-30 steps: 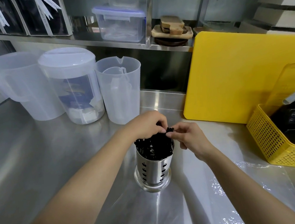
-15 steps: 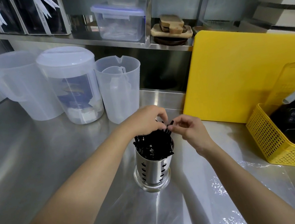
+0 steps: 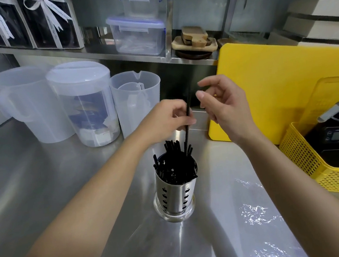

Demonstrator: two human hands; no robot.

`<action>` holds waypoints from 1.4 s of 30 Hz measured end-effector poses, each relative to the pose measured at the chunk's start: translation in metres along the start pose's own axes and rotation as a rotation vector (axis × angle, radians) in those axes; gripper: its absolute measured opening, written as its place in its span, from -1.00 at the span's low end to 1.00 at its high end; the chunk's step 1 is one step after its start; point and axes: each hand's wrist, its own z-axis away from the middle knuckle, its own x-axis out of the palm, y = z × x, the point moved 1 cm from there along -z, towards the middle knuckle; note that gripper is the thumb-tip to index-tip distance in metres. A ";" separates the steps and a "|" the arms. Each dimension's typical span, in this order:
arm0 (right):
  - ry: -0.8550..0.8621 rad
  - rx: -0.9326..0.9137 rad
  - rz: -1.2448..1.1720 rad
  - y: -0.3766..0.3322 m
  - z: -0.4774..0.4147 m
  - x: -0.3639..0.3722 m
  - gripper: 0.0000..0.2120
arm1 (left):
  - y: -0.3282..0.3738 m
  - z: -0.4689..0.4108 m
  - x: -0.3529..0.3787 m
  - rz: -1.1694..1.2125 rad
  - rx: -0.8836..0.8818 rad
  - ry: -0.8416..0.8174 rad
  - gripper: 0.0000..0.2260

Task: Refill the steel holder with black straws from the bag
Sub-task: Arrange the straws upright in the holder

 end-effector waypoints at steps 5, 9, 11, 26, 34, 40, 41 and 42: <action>-0.275 -0.070 0.434 0.025 0.014 -0.009 -0.53 | 0.005 0.006 -0.017 0.381 -0.076 0.242 -0.94; -0.356 -0.140 0.433 0.026 0.021 -0.001 -0.44 | -0.001 0.008 -0.023 0.697 -0.258 0.257 -0.95; -0.286 -0.129 0.280 0.019 0.022 0.004 -0.53 | -0.004 0.009 -0.022 0.789 -0.338 0.209 -0.92; -0.004 -0.051 0.052 0.001 0.018 0.003 -0.81 | 0.000 0.020 -0.011 0.027 -0.022 -0.016 -0.80; -0.119 0.092 0.021 0.018 0.034 0.009 -0.86 | -0.008 0.023 0.013 -0.160 -0.047 -0.095 -0.92; -0.140 0.174 0.106 0.033 0.045 0.014 -0.86 | -0.017 0.029 0.013 -0.212 -0.088 -0.157 -0.86; -0.148 0.202 0.131 0.037 0.047 0.015 -0.89 | -0.019 0.029 0.010 -0.204 -0.086 -0.135 -0.90; -0.153 0.234 0.154 0.042 0.049 0.015 -0.90 | -0.020 0.030 0.006 -0.197 -0.083 -0.114 -0.95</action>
